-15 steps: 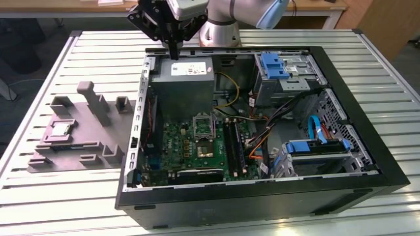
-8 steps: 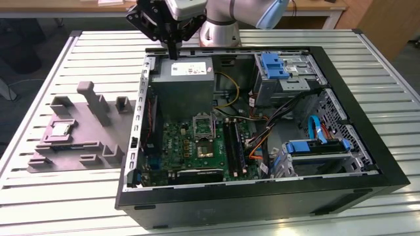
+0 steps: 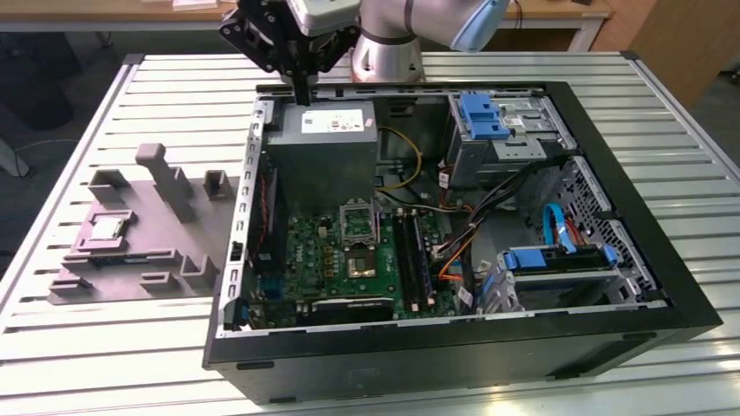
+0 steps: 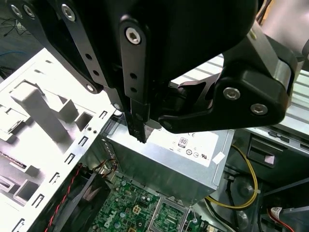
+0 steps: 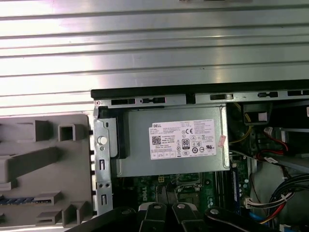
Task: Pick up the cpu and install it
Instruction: 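Reach for the cpu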
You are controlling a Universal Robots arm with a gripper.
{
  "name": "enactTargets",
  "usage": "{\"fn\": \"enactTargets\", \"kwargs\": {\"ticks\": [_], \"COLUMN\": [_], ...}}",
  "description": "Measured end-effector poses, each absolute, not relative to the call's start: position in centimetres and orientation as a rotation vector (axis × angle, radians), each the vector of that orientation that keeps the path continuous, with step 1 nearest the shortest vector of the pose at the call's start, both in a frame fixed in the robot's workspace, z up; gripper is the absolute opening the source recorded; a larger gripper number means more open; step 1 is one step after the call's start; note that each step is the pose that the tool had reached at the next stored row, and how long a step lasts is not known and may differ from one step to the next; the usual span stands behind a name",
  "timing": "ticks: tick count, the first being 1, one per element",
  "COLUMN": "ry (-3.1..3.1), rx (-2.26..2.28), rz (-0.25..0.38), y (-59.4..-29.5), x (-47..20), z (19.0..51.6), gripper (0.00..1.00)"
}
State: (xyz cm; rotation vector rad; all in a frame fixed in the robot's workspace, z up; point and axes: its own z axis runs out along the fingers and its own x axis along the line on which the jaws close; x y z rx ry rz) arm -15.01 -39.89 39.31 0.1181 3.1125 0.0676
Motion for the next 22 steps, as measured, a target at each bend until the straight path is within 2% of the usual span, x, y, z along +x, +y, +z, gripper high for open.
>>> {"fn": "enactTargets", "kwargs": {"ticks": [22], "ry": [3.112], "rx": [0.118], "rz": [0.068], "y": [-39.9], "x": [-16.5], "z": [39.3], "gripper": [0.11]}}
